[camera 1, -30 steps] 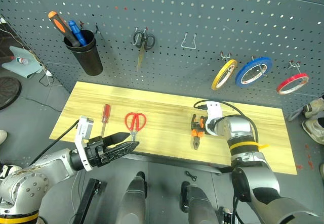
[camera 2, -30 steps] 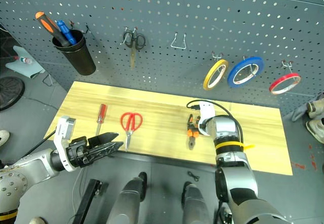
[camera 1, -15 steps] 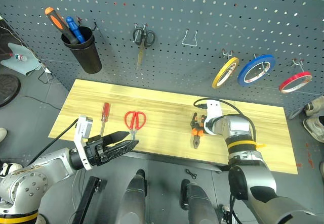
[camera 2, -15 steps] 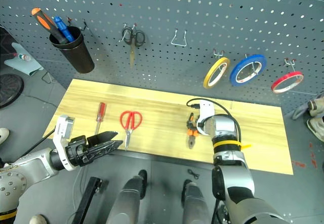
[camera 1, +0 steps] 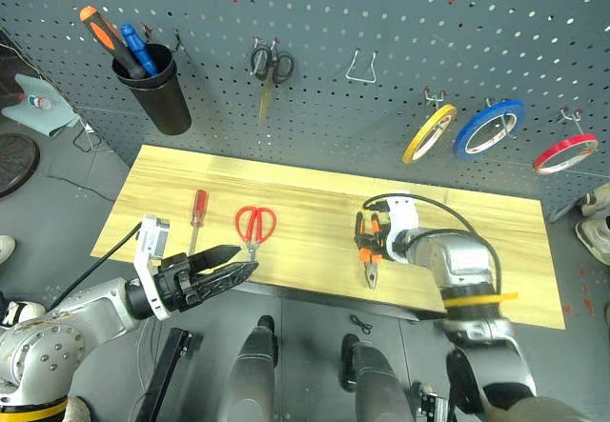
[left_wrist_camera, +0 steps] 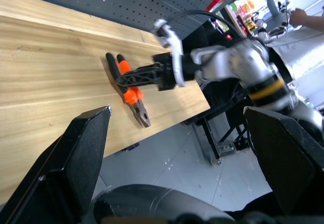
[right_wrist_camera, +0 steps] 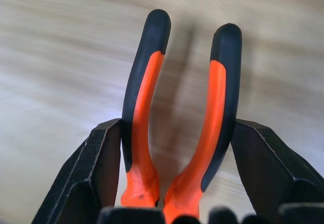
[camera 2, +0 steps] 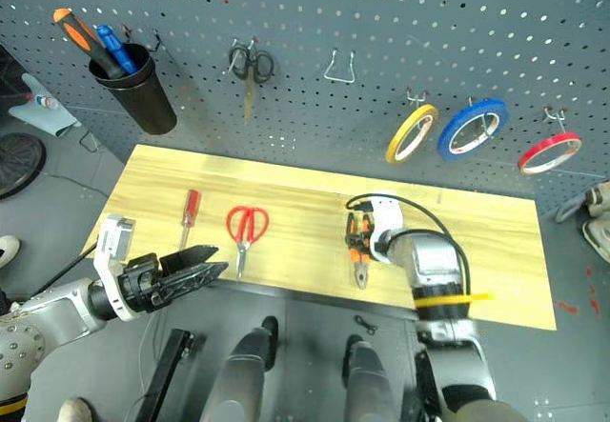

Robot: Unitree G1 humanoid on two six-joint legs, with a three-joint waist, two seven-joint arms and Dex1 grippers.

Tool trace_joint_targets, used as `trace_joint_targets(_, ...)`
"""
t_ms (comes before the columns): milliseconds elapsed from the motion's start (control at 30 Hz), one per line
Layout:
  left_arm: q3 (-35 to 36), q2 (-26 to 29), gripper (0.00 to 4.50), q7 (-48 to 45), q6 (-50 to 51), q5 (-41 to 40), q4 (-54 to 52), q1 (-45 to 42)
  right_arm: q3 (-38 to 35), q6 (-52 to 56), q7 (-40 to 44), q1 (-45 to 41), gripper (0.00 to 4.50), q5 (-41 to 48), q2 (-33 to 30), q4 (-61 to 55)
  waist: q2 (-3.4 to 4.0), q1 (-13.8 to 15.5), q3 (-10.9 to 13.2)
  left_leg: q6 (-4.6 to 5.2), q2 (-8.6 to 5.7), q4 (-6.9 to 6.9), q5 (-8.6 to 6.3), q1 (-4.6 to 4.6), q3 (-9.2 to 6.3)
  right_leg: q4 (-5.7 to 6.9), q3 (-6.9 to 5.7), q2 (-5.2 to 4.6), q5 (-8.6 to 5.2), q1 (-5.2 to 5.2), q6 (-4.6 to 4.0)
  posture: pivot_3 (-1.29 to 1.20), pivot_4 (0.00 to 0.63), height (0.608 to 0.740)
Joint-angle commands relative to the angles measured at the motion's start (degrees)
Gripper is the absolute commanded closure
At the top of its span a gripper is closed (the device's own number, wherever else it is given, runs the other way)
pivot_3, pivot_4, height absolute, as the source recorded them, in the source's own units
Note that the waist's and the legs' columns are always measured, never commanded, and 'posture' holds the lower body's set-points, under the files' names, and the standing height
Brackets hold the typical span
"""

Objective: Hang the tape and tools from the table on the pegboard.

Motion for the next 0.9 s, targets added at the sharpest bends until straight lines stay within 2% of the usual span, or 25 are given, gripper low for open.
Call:
trace_joint_targets(33, 3.1, -0.5, 0.0, 2.9, -0.2, -6.5, -1.7, -2.8, 0.1, -8.2, 2.0, -3.0, 1.55, 3.2, 0.1, -23.1, 0.0, -0.1, 0.3, 0.0, 0.01, 0.0, 0.0, -0.01, -0.01, 0.04, -0.01, 0.02, 0.07, -0.02, 0.12, 0.24, 0.362, 0.74)
trace_joint_targets(133, 4.6, -1.2, 0.0, 5.9, -1.3, -10.6, -1.6, -5.7, -0.9, -14.5, 0.1, -7.2, 1.55, 3.5, 3.1, -28.9, 0.0, -0.1, 0.3, -0.02, 0.17, 0.0, -0.01, 0.04, -0.07, 0.07, -0.01, 0.23, 0.18, -0.03, 0.32, 0.22, 0.352, 0.74)
trace_joint_targets(200, 5.4, -2.3, 0.0, 9.0, -2.7, -13.7, 0.0, -9.6, -1.0, -21.1, -1.2, -12.1, 1.55, 2.2, 4.8, -28.4, 0.0, 0.1, 0.3, -0.03, 0.23, -0.02, -0.01, 0.04, -0.13, 0.06, -0.07, 0.32, 0.16, 0.01, 0.3, 0.21, 0.351, 0.74)
trace_joint_targets(400, 5.7, -6.1, 0.0, 18.6, -8.5, -19.5, 3.9, -25.2, -1.3, -41.5, -5.9, -26.0, 1.55, -5.3, 4.7, -13.2, -0.08, 0.7, 0.3, -0.29, 0.14, 0.08, 0.16, -0.01, -0.18, -0.1, -0.08, 0.32, 0.22, 0.24, 0.39, 0.2, 0.333, 0.74)
trace_joint_targets(500, 5.2, -9.0, 0.0, 22.2, -11.4, -19.8, 5.3, -31.1, -1.8, -50.3, -7.8, -29.3, 1.55, -7.5, 4.7, -5.7, -0.23, 1.0, 0.3, -0.43, 0.11, 0.08, 0.26, -0.03, -0.23, -0.11, -0.08, 0.34, 0.3, 0.29, 0.45, 0.2, 0.333, 0.74)
trace_joint_targets(600, 3.9, -10.8, 0.0, 23.0, -12.8, -17.5, 5.1, -32.5, -2.0, -56.7, -9.5, -30.5, 1.55, -9.5, 4.3, 0.7, -0.28, 1.1, 0.2, -0.44, 0.09, 0.03, 0.25, 0.0, -0.23, -0.1, -0.07, 0.33, 0.51, 0.35, 0.1, 0.22, 0.313, 0.74)
trace_joint_targets(900, 2.8, -11.9, 0.0, 22.8, -13.1, -15.5, 4.4, -32.0, -1.8, -67.0, -11.9, -31.4, 1.55, -12.2, 3.6, 13.5, -0.29, 1.1, 0.3, -0.54, 0.1, -0.03, 0.3, -0.03, -0.24, -0.01, -0.11, 0.35, 0.55, 0.27, 0.04, 0.23, 0.318, 0.74)
